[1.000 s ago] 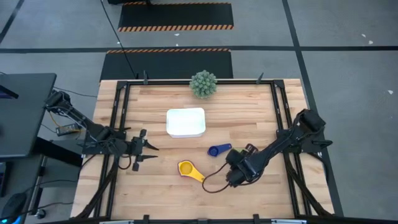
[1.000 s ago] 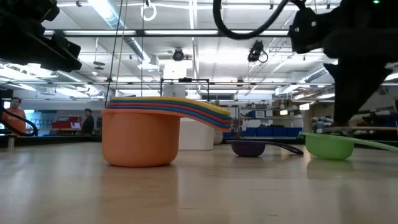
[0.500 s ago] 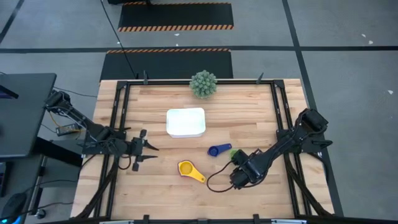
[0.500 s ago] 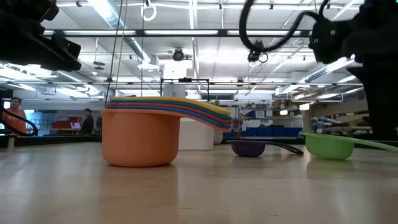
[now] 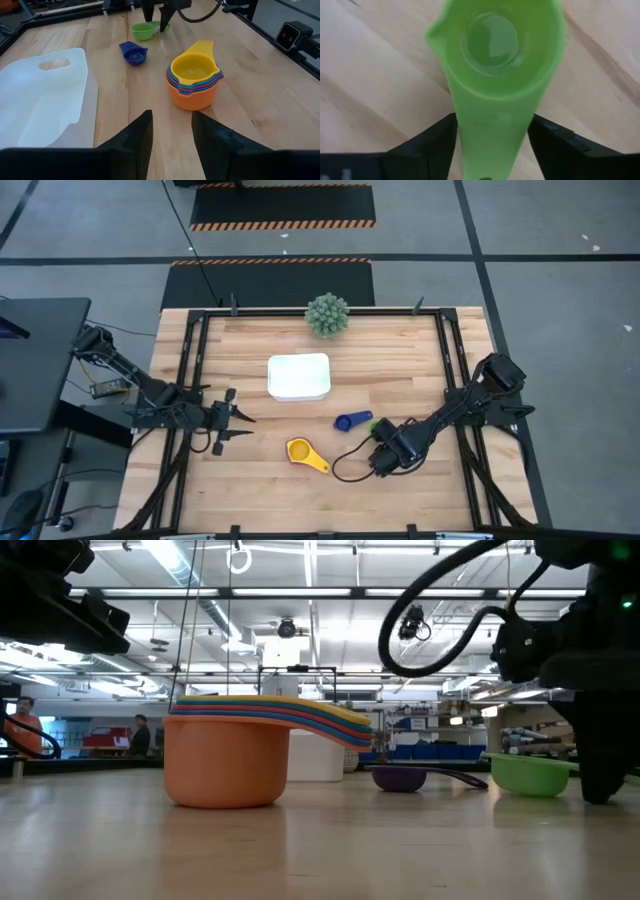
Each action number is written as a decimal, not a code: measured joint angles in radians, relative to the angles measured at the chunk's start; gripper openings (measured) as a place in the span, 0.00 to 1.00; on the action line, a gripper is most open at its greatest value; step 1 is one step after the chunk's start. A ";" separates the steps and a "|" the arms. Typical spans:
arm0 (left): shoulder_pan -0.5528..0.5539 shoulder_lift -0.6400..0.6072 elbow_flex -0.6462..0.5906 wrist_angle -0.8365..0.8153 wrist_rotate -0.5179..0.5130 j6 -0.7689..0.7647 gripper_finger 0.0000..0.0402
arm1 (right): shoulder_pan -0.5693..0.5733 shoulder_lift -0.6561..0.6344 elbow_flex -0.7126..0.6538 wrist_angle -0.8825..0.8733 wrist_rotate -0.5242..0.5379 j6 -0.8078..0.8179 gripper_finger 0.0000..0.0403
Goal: Nest measuring cups in basket
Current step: Stack the green measuring cup on the top of the yellow measuring cup
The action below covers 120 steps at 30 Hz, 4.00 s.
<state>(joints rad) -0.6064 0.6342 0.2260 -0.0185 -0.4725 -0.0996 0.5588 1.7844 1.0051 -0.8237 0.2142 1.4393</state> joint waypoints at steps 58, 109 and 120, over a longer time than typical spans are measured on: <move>0.000 0.000 0.000 0.006 -0.011 -0.049 0.36 | -0.142 0.224 0.702 -0.162 0.103 -0.676 0.45; 0.032 1.152 0.177 0.898 0.051 -0.227 0.79 | -0.144 0.454 1.026 -0.277 0.035 -0.849 0.45; 0.067 1.298 0.334 0.897 0.021 -0.238 0.79 | -0.141 0.452 1.026 -0.313 -0.016 -0.786 0.45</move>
<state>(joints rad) -0.5396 1.9317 0.5604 0.8782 -0.4519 -0.3378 0.4181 2.2368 2.0308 -1.1365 0.1987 0.6538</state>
